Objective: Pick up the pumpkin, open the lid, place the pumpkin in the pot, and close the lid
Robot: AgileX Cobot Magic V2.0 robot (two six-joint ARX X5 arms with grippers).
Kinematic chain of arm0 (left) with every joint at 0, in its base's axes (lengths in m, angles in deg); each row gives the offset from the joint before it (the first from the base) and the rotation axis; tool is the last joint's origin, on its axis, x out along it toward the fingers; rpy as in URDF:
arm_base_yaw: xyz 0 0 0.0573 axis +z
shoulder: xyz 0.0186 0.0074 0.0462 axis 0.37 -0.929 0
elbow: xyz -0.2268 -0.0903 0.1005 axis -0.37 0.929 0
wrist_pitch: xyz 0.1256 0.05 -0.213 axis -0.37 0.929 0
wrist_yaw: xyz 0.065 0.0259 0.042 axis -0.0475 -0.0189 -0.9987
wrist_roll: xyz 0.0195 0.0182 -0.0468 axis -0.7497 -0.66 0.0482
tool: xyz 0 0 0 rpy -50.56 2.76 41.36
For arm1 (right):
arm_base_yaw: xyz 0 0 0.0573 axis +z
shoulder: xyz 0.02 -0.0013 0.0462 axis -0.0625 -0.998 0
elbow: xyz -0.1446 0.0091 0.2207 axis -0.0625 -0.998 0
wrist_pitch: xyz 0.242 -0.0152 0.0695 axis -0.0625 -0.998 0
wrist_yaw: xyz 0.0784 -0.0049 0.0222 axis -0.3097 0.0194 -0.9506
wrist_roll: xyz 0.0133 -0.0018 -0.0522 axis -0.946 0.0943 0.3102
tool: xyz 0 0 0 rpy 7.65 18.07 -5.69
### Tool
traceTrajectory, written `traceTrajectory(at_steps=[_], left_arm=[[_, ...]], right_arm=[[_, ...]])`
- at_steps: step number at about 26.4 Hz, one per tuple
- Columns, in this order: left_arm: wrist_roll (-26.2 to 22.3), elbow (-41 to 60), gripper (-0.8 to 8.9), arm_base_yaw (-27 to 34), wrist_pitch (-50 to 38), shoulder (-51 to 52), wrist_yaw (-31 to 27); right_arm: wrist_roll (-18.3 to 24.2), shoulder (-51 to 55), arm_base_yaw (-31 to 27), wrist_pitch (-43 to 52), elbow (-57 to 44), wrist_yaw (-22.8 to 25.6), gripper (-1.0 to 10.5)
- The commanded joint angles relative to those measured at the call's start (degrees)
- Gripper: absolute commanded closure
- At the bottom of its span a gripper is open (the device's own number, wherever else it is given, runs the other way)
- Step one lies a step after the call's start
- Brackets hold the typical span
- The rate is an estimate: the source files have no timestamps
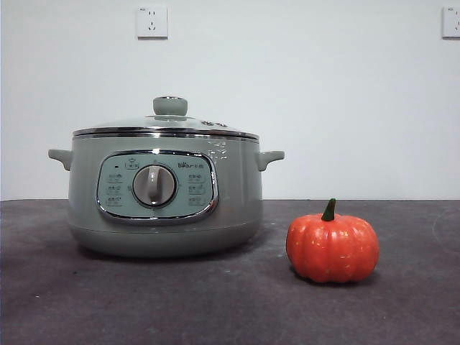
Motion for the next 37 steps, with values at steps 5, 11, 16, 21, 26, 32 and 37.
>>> traceTrajectory(at_steps=[5, 11, 16, 21, 26, 32, 37], left_arm=[[0.39, 0.07, 0.29, 0.04, -0.35, 0.11, 0.15], [0.48, 0.07, 0.29, 0.04, -0.33, 0.11, 0.13], [0.48, 0.07, 0.29, 0.04, -0.33, 0.11, 0.15], [0.48, 0.07, 0.29, 0.04, -0.33, 0.11, 0.15], [0.48, 0.07, 0.29, 0.04, -0.33, 0.11, 0.11], [0.48, 0.07, 0.29, 0.04, -0.33, 0.11, 0.11], [0.48, 0.07, 0.29, 0.04, -0.31, 0.11, 0.11]], right_arm=[[-0.85, -4.33, 3.17, 1.29, 0.15, 0.44, 2.5], [-0.83, -11.91, 9.14, 3.15, 0.15, 7.37, 2.5], [-0.81, -20.20, 14.19, 5.27, 0.15, 14.05, 2.5], [-0.81, -28.63, 18.03, 8.66, 0.15, 15.69, 2.5], [-0.81, -37.46, 21.03, 12.59, 0.15, 21.46, 2.5], [-0.87, -45.40, 22.88, 16.24, 0.15, 25.83, 2.5], [-1.75, -48.63, 23.56, 18.84, 0.15, 25.79, 2.5]])
